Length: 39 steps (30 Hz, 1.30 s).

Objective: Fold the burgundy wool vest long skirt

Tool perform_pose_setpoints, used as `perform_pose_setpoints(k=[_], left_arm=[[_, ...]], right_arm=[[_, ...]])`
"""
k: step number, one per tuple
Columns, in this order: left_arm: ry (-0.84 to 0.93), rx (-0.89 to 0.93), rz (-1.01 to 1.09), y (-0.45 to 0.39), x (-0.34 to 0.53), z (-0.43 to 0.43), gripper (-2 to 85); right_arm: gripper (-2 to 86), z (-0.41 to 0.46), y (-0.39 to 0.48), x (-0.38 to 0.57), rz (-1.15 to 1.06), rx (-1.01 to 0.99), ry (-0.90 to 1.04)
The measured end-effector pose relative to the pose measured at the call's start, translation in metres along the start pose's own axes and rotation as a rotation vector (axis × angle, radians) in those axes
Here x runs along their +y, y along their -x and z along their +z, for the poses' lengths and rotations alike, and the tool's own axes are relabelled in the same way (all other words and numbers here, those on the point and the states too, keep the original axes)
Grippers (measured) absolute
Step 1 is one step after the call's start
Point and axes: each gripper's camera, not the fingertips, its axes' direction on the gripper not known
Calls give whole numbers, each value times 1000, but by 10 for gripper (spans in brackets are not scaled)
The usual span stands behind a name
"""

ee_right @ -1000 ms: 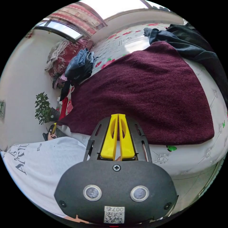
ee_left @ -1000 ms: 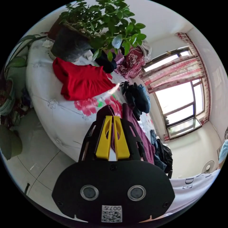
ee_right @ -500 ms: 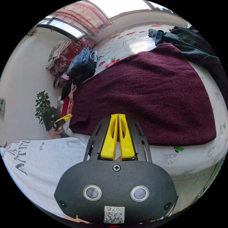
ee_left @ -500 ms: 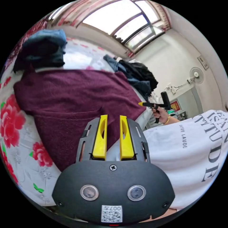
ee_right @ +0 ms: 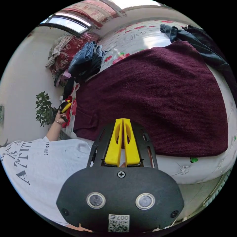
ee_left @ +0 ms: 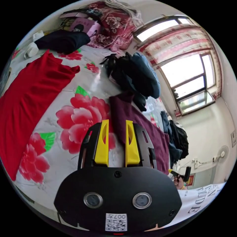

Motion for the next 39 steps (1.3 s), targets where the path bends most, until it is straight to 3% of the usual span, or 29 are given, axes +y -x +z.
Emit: perform_pose_setpoints(k=[5,10,13,19,23,25,27,29,30,35,39], left_arm=[[108,73,9,-8,-22,57,66],[278,208,482,-124,11,104,64],[349,226,620,-152,34,115,69],[103,84,398,-83,-11,75,93],[41,40,288,-53,-56,79,131],[94,39,303,-56,-75,103,141],[174,34,329,-63,-81,128,124],[213,-38,316,-65,-79,142,16],[163,-87,294,-63,-75,135,6],[-238,-5,187,-34,-50,21,-7],[-498,-92,-66,30,-9,-75,-9]], right_arm=[[-3,0,14,-19,-32,10,21],[-3,11,18,-31,-20,-2,72],[-3,21,18,-38,-9,-19,113],[-3,27,19,-47,-10,-18,148],[-3,29,11,-54,27,-40,150],[-3,30,8,-59,42,-61,146],[-3,31,9,-62,39,-56,148],[-3,30,9,-65,33,-46,153],[-3,29,9,-67,29,-43,151],[-3,17,3,-67,24,-42,118],[-3,21,-10,-65,33,-89,113]])
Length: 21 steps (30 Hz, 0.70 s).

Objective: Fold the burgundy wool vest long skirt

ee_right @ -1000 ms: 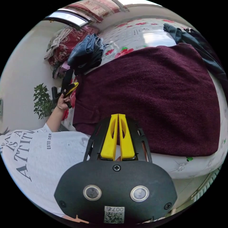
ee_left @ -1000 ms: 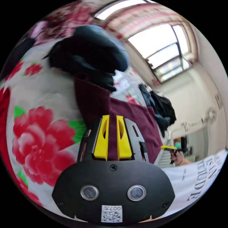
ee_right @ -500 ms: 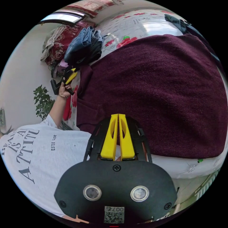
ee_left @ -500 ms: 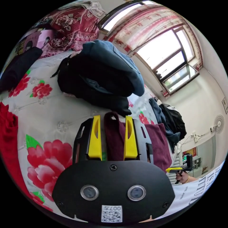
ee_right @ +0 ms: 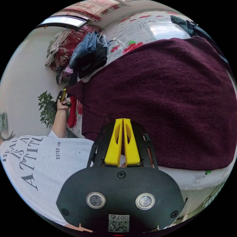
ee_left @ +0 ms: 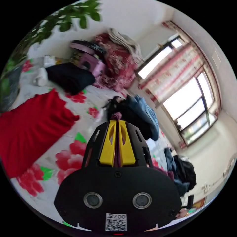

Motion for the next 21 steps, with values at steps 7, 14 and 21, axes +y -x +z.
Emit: perform_pose_setpoints(k=[7,14,21], left_arm=[[46,70,86,-31,-2,-16,-7],[322,312,427,-190,76,69,41],[719,161,555,-244,213,152,117]], right_arm=[[0,5,3,5,-69,-42,3],[25,-21,-20,30,-1,-34,-122],[66,-69,-87,92,262,43,-365]])
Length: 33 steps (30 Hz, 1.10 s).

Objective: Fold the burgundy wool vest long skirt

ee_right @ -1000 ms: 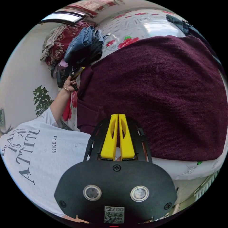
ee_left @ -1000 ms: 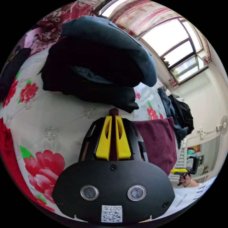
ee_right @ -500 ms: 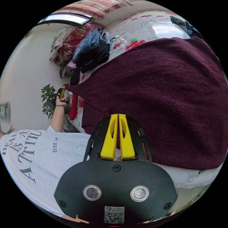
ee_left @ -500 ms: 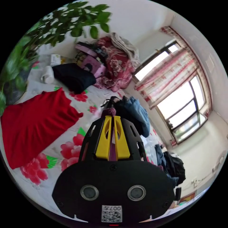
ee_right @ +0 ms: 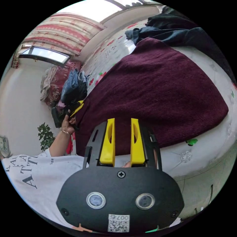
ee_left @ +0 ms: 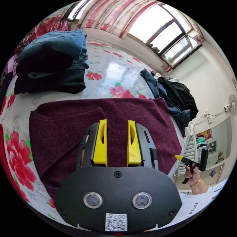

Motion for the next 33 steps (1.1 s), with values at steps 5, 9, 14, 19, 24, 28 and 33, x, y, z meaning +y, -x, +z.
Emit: perform_pose_setpoints(k=[5,9,14,19,24,28,33], left_arm=[[-97,3,57,-9,-1,-44,109],[-108,-79,104,-9,24,-82,80],[-29,-153,-82,29,85,-102,78],[-37,-207,-334,67,151,-134,74],[-101,-201,-492,85,183,-157,73],[-131,-198,-517,81,193,-161,70],[-155,-178,-493,68,199,-160,66]], right_arm=[[82,-72,-81,21,238,155,-248],[93,-110,-145,37,435,213,-397],[87,-101,-183,31,497,181,-387],[33,-97,-204,28,600,118,-439],[8,-99,-129,-42,185,-84,-376],[2,-69,64,-68,-564,-106,-118],[2,27,210,21,-1132,-147,309]])
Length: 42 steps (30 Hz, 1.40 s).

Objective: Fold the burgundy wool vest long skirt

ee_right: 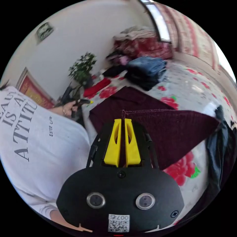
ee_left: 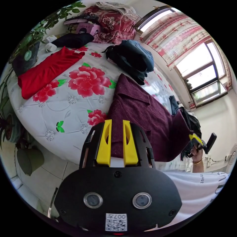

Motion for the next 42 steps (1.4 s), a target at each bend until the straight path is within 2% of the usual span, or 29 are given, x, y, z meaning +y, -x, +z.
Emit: perform_pose_setpoints(k=[3,6,12,14,18,22,26,29,33,34,37,39,42], left_arm=[[-5,-6,24,-5,7,0,66],[2,-2,24,-2,13,2,68],[16,-6,-48,24,19,7,84],[14,-6,-65,32,19,9,91],[33,0,-28,41,13,23,122],[145,-21,109,30,0,65,142],[152,-192,181,16,-1,80,110],[187,-288,198,3,-2,89,80],[203,-284,259,-8,0,98,42],[209,-277,262,-8,0,96,38],[178,-154,304,-15,1,77,32],[162,-87,370,-31,0,63,31],[142,-23,544,-77,-2,43,29]], right_arm=[[5,90,30,2,-34,-103,214],[13,149,45,21,11,-70,367],[42,157,64,25,-3,-152,433],[49,144,67,16,-19,-133,417],[66,107,63,-29,-14,-100,248],[85,131,56,-113,12,-67,142],[104,196,52,-196,41,-73,173],[123,259,44,-249,141,-91,208],[129,346,45,-270,239,-12,396],[109,347,52,-270,219,124,364],[63,350,59,-269,119,269,413],[44,330,45,-267,117,210,380],[27,261,-8,-256,258,-36,212]])
